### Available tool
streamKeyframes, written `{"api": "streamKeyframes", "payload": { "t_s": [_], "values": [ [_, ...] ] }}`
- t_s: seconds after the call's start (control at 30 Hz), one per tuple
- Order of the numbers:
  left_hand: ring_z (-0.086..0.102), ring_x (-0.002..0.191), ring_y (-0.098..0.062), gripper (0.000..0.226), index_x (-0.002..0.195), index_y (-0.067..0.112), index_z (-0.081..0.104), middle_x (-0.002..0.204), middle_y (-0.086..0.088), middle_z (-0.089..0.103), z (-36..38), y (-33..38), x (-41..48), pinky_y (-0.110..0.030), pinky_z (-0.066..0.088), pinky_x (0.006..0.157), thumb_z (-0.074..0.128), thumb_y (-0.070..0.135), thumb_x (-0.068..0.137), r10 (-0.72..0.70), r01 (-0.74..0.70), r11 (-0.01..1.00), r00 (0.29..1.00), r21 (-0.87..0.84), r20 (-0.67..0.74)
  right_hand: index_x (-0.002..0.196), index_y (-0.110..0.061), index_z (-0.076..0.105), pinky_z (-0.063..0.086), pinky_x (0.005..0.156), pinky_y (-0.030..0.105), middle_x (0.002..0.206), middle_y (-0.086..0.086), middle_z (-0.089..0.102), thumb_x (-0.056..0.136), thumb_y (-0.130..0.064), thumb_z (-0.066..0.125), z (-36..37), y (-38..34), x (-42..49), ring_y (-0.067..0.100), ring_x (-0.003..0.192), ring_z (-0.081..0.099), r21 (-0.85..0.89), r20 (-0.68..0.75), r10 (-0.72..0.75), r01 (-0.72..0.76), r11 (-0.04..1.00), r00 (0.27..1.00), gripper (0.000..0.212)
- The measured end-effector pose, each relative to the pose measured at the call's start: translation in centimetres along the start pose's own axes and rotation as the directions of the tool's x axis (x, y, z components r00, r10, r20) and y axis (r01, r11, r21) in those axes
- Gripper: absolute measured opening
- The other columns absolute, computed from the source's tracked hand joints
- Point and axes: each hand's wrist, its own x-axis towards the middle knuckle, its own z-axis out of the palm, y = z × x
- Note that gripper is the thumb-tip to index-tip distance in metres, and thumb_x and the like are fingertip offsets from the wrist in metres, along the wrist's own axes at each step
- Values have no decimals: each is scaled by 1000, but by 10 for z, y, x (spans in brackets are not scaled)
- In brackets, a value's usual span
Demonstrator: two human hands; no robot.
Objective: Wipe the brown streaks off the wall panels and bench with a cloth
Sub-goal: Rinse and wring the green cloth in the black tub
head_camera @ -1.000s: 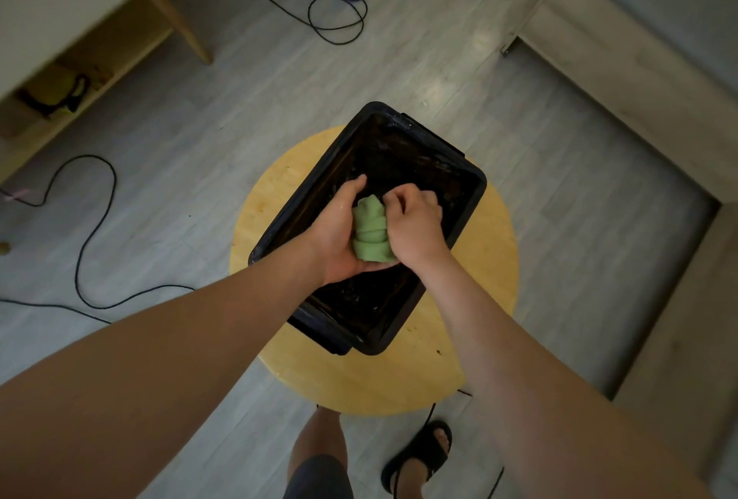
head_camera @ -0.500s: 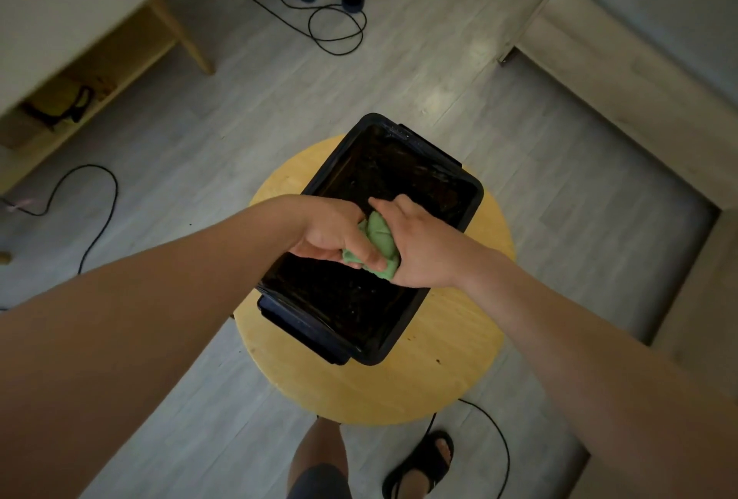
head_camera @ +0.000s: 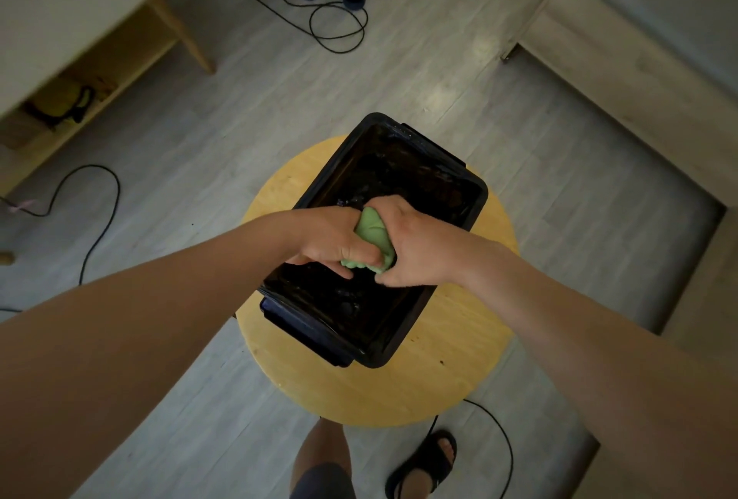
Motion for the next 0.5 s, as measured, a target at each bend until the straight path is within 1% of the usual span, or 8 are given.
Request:
{"api": "streamKeyframes", "payload": {
  "t_s": [0.07, 0.17, 0.23, 0.3, 0.33, 0.4, 0.47, 0.5],
  "values": [
    [71, 101, -18, 28, 116, 6, 70, 108, -9, 73, 0, 0, 0, -34, 60, 94, 75, 9, 89, 11, -11, 999, 1000, -51, 10, 153, -29, 22, 55, 93, 30, 145, -3, 38, 73, -47, 89, -1, -4, -2, 13, 112, 58, 99, 28, 39, -41, 994, 999, 105],
    [68, 97, -20, 37, 122, -3, 65, 104, -10, 70, -5, 2, -4, -35, 57, 95, 74, 3, 88, 26, -20, 993, 998, -117, 50, 141, -23, 39, 52, 80, 24, 124, -3, 54, 75, -47, 88, 2, -7, 1, 12, 102, 60, 164, -71, 83, -70, 984, 994, 86],
    [67, 100, -19, 55, 133, 5, 57, 114, -8, 68, -10, 4, -5, -32, 58, 91, 80, 2, 84, 29, -16, 985, 997, -174, 72, 137, -21, 41, 49, 72, 23, 118, -2, 55, 81, -42, 83, 3, -6, 2, 12, 96, 60, 149, -81, 79, -67, 987, 994, 73],
    [66, 99, -17, 71, 138, 20, 49, 120, -7, 65, -15, 6, -5, -28, 55, 85, 84, 1, 79, 15, -2, 979, 998, -202, 65, 136, -21, 40, 50, 71, 25, 119, -2, 53, 83, -34, 81, 3, -6, 2, 14, 94, 59, 117, -88, 59, -48, 992, 994, 68],
    [65, 95, -15, 65, 132, 22, 53, 114, -3, 66, -15, 7, -5, -27, 54, 83, 84, -1, 80, 19, -4, 986, 996, -165, 84, 136, -20, 39, 52, 72, 30, 121, 0, 53, 84, -31, 81, 4, -6, 2, 16, 94, 60, 80, -102, 40, -32, 996, 994, 68],
    [61, 82, -10, 36, 108, 18, 65, 91, 4, 67, -13, 11, -5, -26, 52, 80, 81, -2, 82, 13, -4, 997, 992, -74, 124, 139, -15, 38, 56, 78, 39, 127, 8, 53, 84, -28, 82, 8, -6, 4, 22, 97, 62, -30, -144, 12, -17, 999, 990, 71],
    [59, 71, -11, 22, 91, 15, 66, 77, 4, 63, -8, 13, 0, -26, 51, 74, 80, 1, 82, -9, 9, 1000, 999, 5, 50, 139, -8, 38, 56, 79, 44, 125, 15, 55, 83, -24, 83, 13, -4, 9, 28, 98, 64, -140, -193, 16, -44, 989, 981, 73],
    [57, 67, -14, 21, 86, 13, 63, 75, 0, 61, -6, 13, 3, -27, 50, 70, 81, 3, 81, -11, 12, 996, 1000, 87, -13, 133, -6, 42, 56, 75, 44, 119, 16, 57, 84, -23, 82, 16, -3, 12, 30, 94, 65, -186, -219, 19, -61, 981, 975, 66]
  ]
}}
